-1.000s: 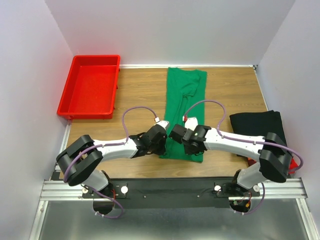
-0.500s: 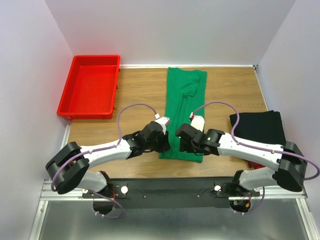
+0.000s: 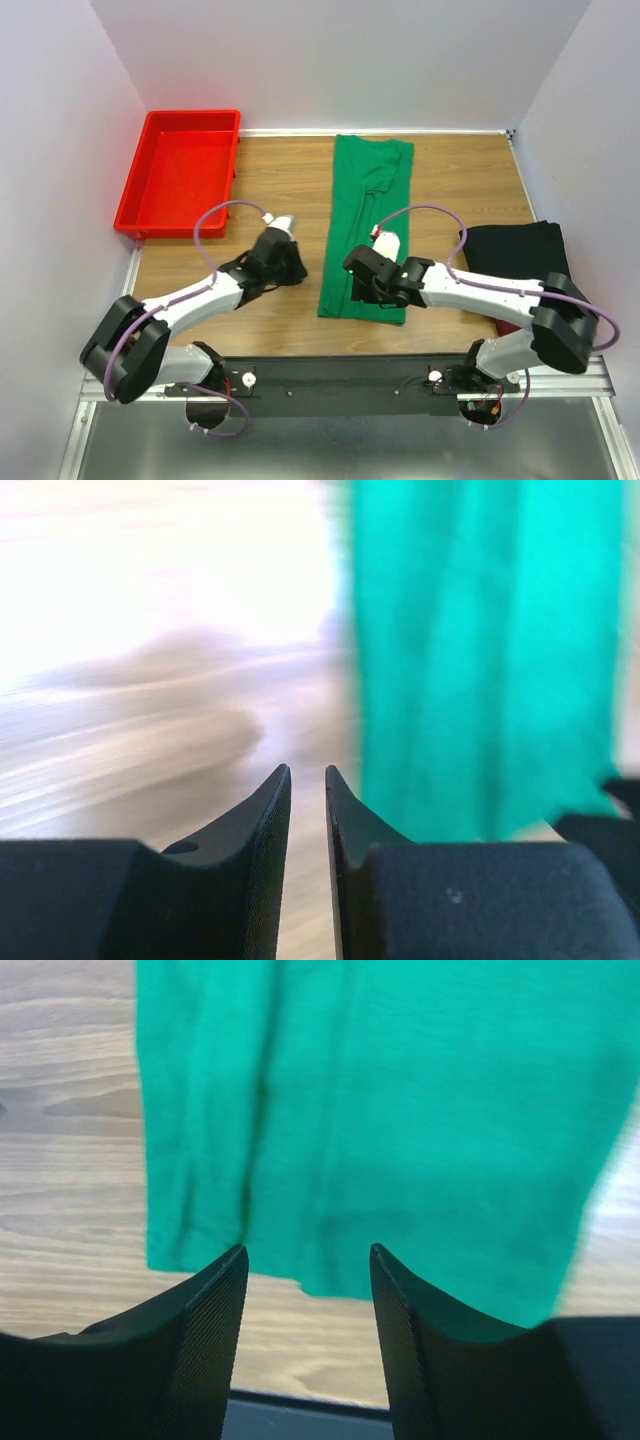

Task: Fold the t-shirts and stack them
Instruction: Fold the tshirt

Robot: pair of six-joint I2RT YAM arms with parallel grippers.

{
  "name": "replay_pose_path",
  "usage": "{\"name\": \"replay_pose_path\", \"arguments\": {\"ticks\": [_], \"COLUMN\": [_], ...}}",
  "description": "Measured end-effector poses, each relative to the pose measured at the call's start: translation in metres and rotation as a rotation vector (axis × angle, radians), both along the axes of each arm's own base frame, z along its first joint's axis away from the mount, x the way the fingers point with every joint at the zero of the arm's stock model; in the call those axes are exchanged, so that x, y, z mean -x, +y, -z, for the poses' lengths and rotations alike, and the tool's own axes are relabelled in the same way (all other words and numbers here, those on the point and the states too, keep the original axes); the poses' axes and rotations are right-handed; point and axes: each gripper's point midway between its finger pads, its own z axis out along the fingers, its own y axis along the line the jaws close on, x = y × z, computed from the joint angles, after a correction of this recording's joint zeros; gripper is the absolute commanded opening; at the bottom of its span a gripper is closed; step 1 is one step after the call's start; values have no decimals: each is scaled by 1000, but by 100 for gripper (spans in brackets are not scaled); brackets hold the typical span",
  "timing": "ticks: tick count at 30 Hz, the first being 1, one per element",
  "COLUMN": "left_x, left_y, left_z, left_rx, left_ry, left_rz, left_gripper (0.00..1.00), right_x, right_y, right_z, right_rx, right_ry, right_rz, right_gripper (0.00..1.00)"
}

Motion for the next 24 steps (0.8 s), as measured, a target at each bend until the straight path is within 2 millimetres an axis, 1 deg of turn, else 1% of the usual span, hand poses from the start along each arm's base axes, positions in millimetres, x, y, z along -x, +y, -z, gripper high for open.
{"name": "replay_pose_path", "arguments": {"ticks": [1,2,3,4,6,10,12,13,18,20,24], "left_x": [-8,-11,-10,-8,-7,-17,-22,-22,-22,-22,-21], "left_y": [19,32,41,45,51,65,71,72,72,72,72], "left_z": [4,6,7,6,-5,-31,-35,-35,-29,-27,-26], "left_rx": [-10,-15,-18,-20,-2,54,64,64,54,51,52], "left_ry": [4,9,12,13,-5,-70,-82,-82,-61,-53,-50], "left_rz": [-64,-106,-133,-145,-175,-248,-276,-281,-280,-279,-275], "left_gripper": [33,35,35,37,39,40,40,40,40,40,40], "right_x": [-1,-2,-4,-5,-6,-3,-2,-1,-2,-3,-1], "right_y": [7,12,20,27,43,68,77,81,93,95,94], "right_z": [3,6,10,12,18,23,23,24,31,35,42], "right_rx": [-6,-4,0,1,4,10,6,7,23,31,52], "right_ry": [7,14,15,17,20,16,12,10,13,17,27], "right_rz": [-15,-24,-39,-53,-82,-137,-152,-163,-184,-187,-194], "right_gripper": [55,54,53,52,51,50,50,49,44,44,39]}}
